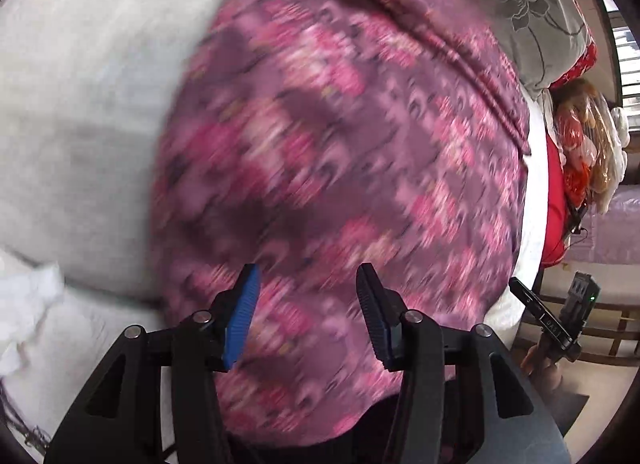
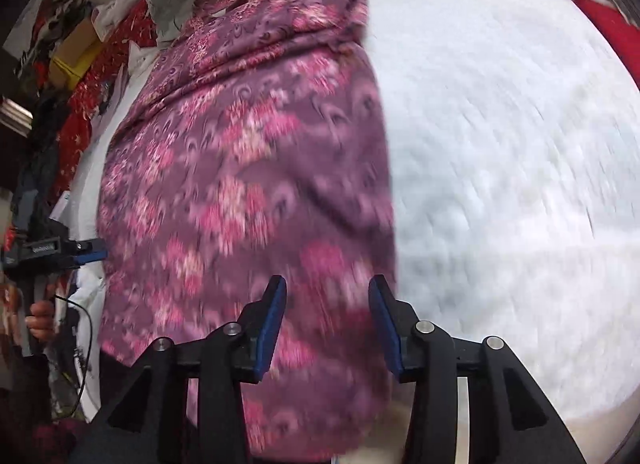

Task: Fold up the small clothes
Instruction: 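Fold the shirt lengthwise with the left tool while the right tool holds the hem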

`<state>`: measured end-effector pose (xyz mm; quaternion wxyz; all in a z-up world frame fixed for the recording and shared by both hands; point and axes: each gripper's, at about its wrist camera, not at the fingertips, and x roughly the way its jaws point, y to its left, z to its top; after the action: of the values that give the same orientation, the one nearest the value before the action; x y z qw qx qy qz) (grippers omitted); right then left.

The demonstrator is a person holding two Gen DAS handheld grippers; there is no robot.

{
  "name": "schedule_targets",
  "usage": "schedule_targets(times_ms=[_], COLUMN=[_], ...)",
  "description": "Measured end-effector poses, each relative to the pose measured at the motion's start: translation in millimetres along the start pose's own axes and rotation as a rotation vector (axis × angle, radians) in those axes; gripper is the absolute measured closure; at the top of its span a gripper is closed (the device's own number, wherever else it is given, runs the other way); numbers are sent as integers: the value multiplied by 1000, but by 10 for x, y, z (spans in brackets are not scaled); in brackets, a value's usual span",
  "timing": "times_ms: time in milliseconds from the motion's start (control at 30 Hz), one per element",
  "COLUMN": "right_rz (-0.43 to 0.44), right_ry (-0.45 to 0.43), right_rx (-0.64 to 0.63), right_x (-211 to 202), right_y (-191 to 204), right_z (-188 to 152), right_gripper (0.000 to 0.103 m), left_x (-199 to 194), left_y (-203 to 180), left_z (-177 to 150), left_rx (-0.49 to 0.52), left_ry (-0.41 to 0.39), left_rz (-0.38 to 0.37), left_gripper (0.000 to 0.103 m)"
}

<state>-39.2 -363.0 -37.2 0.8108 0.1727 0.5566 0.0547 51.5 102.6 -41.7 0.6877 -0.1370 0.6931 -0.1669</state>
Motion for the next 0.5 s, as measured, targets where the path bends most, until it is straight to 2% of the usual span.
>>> schedule_targets(times_ms=[67, 200, 300, 433, 500], right_rz=[6, 61, 182, 316, 356], right_ry=[9, 44, 38, 5, 1], right_rx=[30, 107, 234, 351, 379], right_x=[-51, -35, 34, 167, 257], right_y=[-121, -407, -689, -880, -912], right_z=[-208, -644, -918, -1100, -1116], right_gripper=[43, 42, 42, 38, 37], left_x=[-31, -54, -24, 87, 154], left_y=[182, 511, 772, 967, 1015], left_z=[-163, -377, -503, -622, -679], left_rx=[-19, -78, -153, -233, -253], left_ry=[10, 14, 19, 30, 37], left_rz=[-18, -102, -198, -295, -318], left_gripper=[55, 53, 50, 50, 44])
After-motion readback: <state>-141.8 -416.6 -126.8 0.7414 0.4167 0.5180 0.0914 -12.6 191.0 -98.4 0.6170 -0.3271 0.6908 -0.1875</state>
